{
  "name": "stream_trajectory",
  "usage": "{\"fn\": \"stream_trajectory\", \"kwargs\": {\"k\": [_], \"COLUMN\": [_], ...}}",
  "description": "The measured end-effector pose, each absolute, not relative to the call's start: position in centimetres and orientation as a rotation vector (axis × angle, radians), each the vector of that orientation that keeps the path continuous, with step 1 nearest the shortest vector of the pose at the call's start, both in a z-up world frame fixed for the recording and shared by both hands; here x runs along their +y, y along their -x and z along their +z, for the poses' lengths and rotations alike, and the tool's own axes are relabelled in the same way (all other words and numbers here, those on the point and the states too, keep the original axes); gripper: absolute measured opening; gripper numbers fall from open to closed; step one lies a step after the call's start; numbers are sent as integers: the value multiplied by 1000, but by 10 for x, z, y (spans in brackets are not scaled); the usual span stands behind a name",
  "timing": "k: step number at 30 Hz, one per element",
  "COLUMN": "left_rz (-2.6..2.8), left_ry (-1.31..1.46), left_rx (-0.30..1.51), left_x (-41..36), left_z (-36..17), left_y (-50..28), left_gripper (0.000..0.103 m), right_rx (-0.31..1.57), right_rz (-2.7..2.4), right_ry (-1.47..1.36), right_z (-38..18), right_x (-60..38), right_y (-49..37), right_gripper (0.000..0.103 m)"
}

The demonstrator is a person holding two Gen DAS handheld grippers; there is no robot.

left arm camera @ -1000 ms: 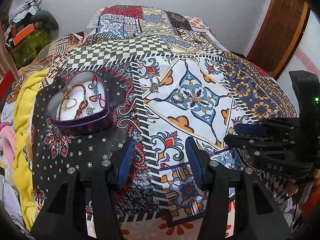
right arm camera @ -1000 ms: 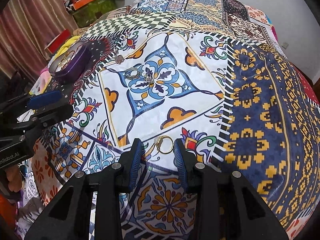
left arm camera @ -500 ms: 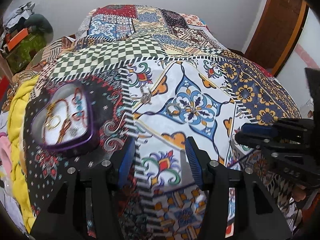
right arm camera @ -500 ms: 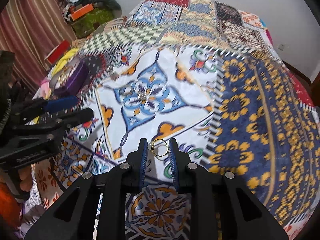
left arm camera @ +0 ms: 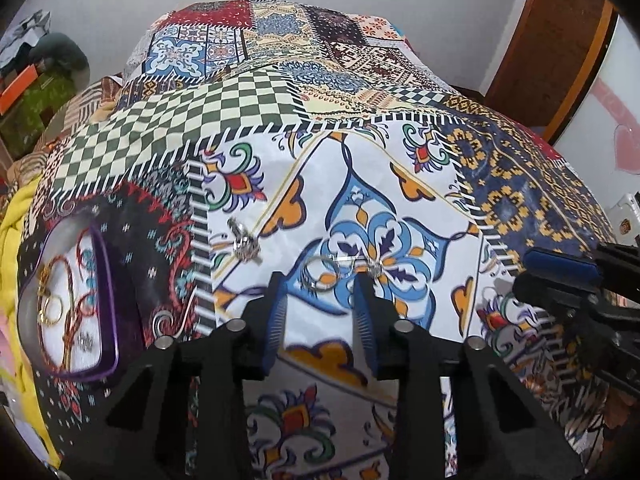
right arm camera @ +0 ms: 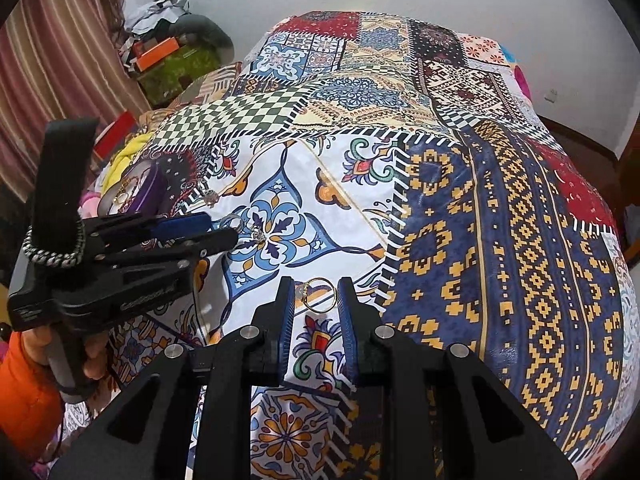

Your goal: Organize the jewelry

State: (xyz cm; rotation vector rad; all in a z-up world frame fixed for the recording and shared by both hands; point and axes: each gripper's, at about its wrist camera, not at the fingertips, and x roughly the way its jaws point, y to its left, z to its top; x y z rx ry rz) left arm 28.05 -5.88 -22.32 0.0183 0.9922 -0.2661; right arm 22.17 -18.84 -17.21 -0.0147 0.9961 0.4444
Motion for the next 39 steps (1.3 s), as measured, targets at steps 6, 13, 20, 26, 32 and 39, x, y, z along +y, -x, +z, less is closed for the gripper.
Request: {"fn": "stream_trajectory", "kwargs": {"k": [6,13,20,26,32,39], "left_rz": [-268,-263,-237,-204,-159,-98], "left_ry": [-35,-24,-17,9,36,81], "left_rx": [987,945,865,785,718,657], "left_x": [-64,-57,-41,-21,5,42], "left_z": [-226,-210,-177,-147,-124,-106], "left_y": [-288,-274,-254,-238,-221,-205], "left_gripper": [19,19,19,19,19,19], "right_rx": [1003,981,922,852,795,739], "right_rz": [437,433,439,470,514,575], "right_ry": [-6,-6,3,17,38,61], "right_z": [-175,-166,-142,-114,-92,-72], "right_x": [-194,-195,-184,-164,-136,-103], "right_y": [-225,-225,-223,-219,-215,-212], "right_gripper": [19,19,19,19,19,19]}}
